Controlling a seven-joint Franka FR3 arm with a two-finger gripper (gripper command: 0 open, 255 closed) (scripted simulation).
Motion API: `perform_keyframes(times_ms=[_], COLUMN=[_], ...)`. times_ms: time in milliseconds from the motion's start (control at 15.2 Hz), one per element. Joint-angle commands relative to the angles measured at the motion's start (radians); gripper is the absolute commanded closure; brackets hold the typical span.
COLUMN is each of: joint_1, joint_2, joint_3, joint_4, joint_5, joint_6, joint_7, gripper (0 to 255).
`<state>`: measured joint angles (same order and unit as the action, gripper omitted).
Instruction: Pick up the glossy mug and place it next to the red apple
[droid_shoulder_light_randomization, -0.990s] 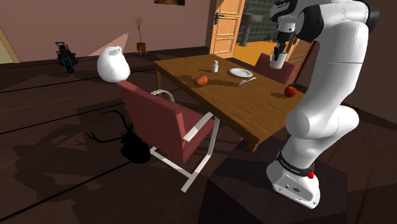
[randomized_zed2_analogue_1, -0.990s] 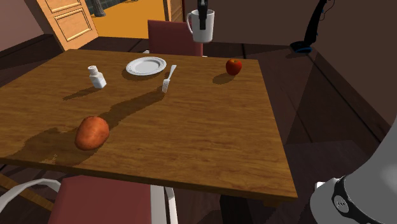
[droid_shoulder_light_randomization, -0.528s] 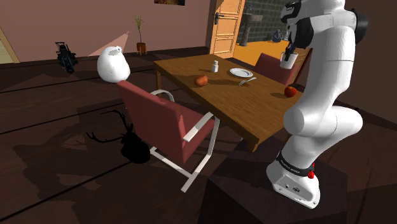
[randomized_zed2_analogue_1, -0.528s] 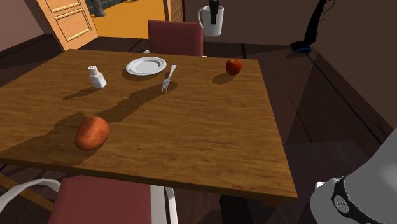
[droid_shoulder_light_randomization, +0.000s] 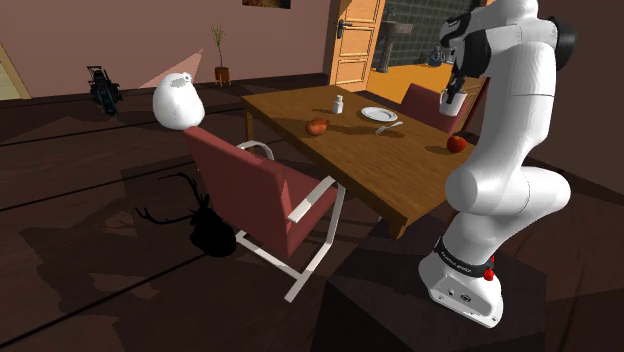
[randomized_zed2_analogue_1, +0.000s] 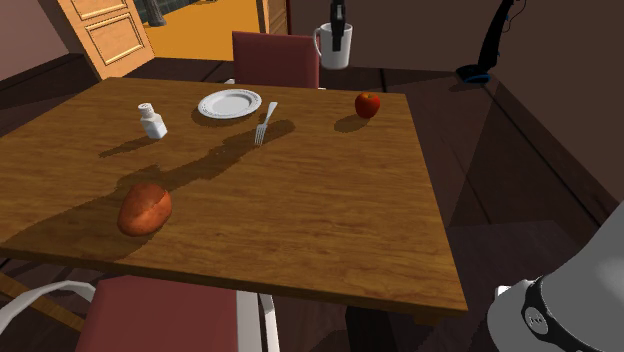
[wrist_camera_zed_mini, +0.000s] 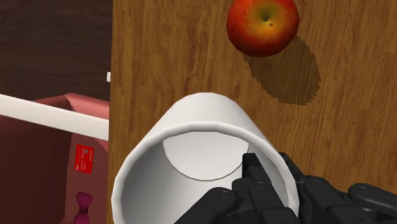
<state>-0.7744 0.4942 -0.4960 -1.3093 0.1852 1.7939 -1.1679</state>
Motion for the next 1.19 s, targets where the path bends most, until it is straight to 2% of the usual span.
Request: perform_keyframes(times_ms=[0, 1122], joint_1=[0.005, 0.015], joint_2=[-0.002, 0.040], joint_3=[0.001, 0.017], joint_4=[-0.032, -0.202], joint_5=[0.000, 0.025], joint_6=[0.030, 0.236], joint_7=[0.000, -0.013], gripper=[255, 255])
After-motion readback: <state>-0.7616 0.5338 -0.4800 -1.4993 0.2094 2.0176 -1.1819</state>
